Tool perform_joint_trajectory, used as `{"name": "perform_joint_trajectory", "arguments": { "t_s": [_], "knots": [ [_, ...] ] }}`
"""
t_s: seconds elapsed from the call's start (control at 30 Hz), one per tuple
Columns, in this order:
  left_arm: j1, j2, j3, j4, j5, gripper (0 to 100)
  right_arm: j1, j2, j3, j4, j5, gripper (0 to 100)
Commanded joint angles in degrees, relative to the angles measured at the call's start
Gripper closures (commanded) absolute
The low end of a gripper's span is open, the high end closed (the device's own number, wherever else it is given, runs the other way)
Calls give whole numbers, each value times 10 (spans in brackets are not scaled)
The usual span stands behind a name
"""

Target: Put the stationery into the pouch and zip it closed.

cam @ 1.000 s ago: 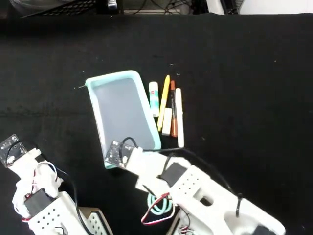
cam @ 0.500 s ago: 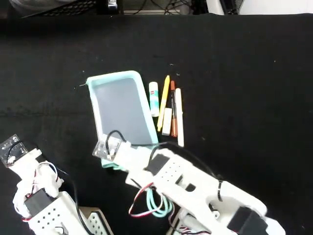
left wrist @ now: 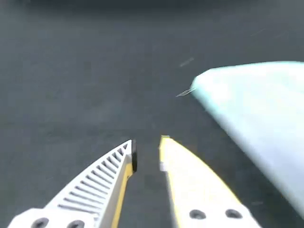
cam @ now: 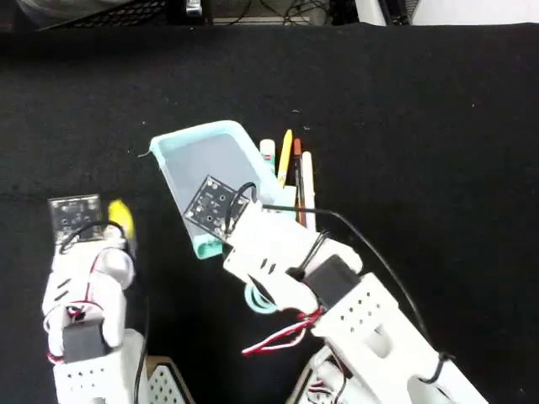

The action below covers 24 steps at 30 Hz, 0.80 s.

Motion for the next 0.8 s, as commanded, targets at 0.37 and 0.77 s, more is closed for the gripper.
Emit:
{"name": "perform_joint_trajectory", "arguments": {
  "t_s": [0.37, 0.77],
  "knots": [
    [152, -1, -116, 149, 79, 789, 11, 179, -143, -69, 4, 986],
    [161, -1, 22, 34, 25, 787, 11, 170, -150, -47, 4, 986]
  ]
}}
